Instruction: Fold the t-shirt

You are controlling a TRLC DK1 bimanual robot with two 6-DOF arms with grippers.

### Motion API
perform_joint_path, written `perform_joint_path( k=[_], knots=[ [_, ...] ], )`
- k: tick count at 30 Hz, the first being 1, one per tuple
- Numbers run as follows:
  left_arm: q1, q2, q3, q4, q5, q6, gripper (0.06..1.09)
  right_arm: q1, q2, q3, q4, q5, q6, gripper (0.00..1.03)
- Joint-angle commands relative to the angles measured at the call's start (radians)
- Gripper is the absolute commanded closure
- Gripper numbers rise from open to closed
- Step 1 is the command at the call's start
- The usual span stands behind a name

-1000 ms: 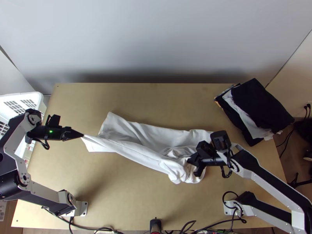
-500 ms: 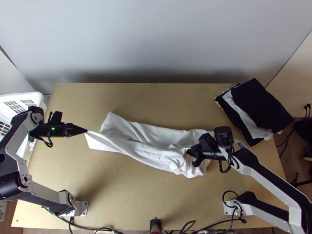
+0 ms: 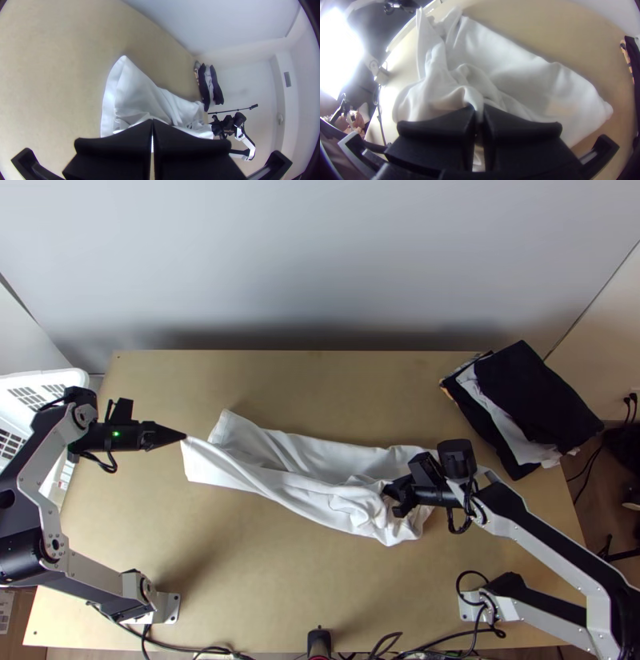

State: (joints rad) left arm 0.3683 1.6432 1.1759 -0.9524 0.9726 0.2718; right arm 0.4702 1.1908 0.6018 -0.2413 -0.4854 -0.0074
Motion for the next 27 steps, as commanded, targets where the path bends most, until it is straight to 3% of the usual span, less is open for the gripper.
perform_joint_path(
  k=[1,4,15,16,18,19,23,25,27],
  knots=[
    [-0.002,0.017,0.01,0.044,-0.014,-0.062,1.05,-0.031,0.066,0.036,0.045,0.067,0.083,1.0],
    [-0.003,0.018,0.004,0.069,-0.028,-0.072,1.05,-0.085,0.099,0.066,0.045,0.077,0.127,1.0],
    [-0.012,0.02,-0.013,0.115,-0.04,-0.097,1.05,-0.2,0.124,0.061,0.051,0.151,0.138,1.0],
    [-0.012,0.02,-0.015,0.115,-0.04,-0.097,1.05,-0.202,0.124,0.062,0.05,0.151,0.139,0.95],
    [-0.014,0.018,-0.016,0.116,-0.038,-0.097,1.05,-0.202,0.119,0.064,0.046,0.151,0.141,0.47],
    [-0.015,0.017,-0.018,0.116,-0.038,-0.097,1.05,-0.202,0.118,0.07,0.034,0.151,0.139,0.33],
    [-0.012,0.009,-0.024,0.116,-0.04,-0.089,1.05,-0.216,0.096,0.102,0.0,0.151,0.152,0.32],
    [-0.005,0.004,-0.025,0.115,-0.038,-0.086,1.05,-0.226,0.066,0.133,-0.023,0.151,0.159,0.22],
    [0.0,0.003,-0.03,0.113,-0.038,-0.082,1.05,-0.232,0.038,0.2,-0.104,0.145,0.175,0.22]
  ],
)
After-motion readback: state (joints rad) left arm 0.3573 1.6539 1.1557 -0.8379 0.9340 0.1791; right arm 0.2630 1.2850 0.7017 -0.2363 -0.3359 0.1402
